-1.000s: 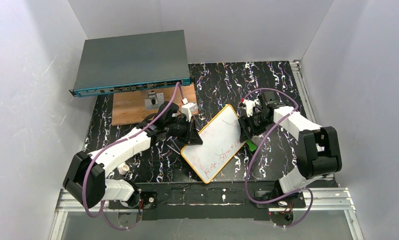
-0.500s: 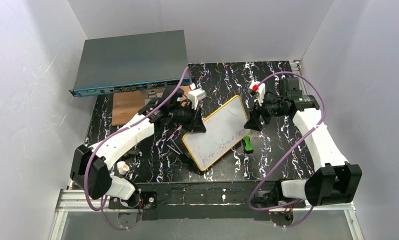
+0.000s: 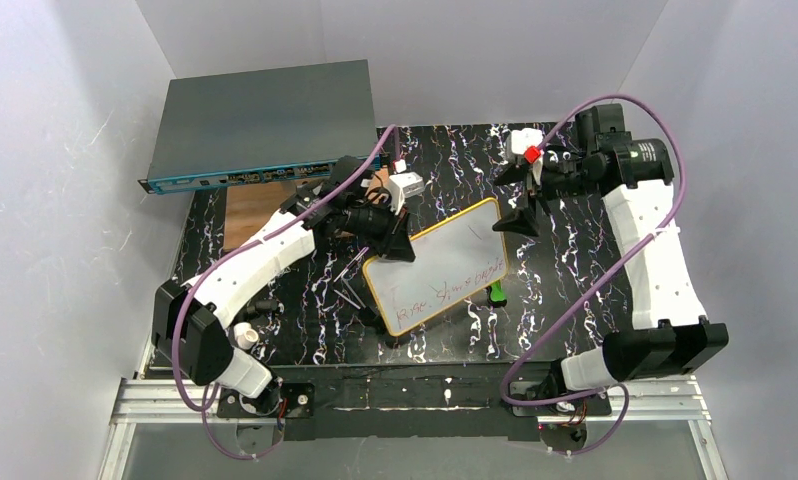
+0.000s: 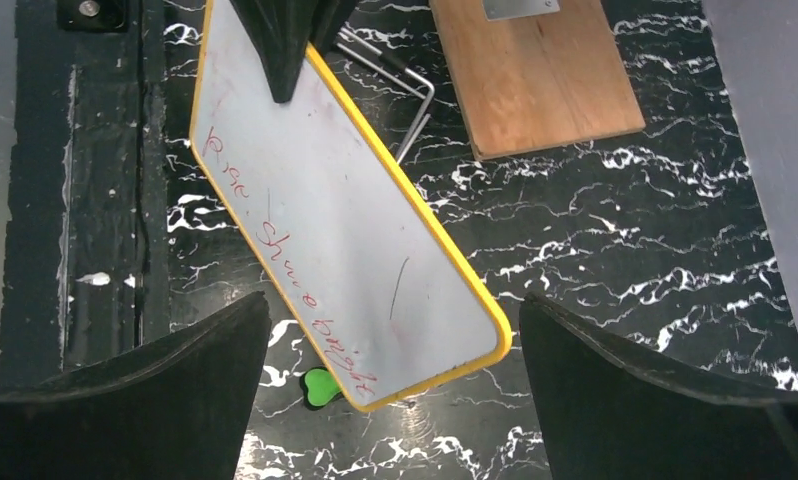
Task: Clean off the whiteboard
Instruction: Adjust the whiteboard at the center of the board.
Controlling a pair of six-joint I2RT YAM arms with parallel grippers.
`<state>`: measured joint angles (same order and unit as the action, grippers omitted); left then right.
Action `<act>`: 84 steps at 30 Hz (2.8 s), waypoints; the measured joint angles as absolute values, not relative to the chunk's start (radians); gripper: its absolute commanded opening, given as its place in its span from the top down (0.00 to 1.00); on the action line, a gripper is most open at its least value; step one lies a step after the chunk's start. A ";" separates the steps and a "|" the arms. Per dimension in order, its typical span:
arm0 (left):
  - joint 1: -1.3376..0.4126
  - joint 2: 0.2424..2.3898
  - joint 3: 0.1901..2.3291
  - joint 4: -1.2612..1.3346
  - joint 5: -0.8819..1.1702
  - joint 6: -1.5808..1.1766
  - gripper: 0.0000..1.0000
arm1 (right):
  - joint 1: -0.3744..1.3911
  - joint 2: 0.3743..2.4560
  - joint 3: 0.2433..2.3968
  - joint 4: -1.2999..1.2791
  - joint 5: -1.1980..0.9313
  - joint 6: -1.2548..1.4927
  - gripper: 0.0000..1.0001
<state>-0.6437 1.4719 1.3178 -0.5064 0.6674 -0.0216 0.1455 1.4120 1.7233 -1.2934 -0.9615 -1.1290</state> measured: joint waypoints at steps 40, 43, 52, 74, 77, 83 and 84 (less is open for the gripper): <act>-0.673 1.612 1.605 -0.720 0.714 0.179 1.00 | 0.393 1.734 1.839 -1.535 -0.833 -1.233 0.99; -0.676 1.612 1.605 -0.720 0.723 0.205 1.00 | 0.393 1.734 1.840 -1.548 -0.834 -1.235 0.99; -0.673 1.551 1.464 -0.518 0.719 0.090 0.48 | 0.377 1.726 1.848 -1.560 -0.795 -1.209 0.99; -0.697 1.313 1.096 0.085 0.529 -0.547 0.07 | -0.189 1.316 1.434 -1.028 -0.661 -0.566 0.99; -0.818 1.398 1.091 0.058 0.413 -0.592 0.12 | -0.210 1.308 1.364 -0.931 -0.633 -0.472 0.99; -0.987 1.606 1.152 -0.029 0.138 -0.701 0.21 | -0.257 1.308 1.308 -0.805 -0.601 -0.373 0.99; -1.007 1.654 1.184 -0.050 0.095 -0.715 0.22 | -0.262 1.306 1.298 -0.784 -0.601 -0.362 0.99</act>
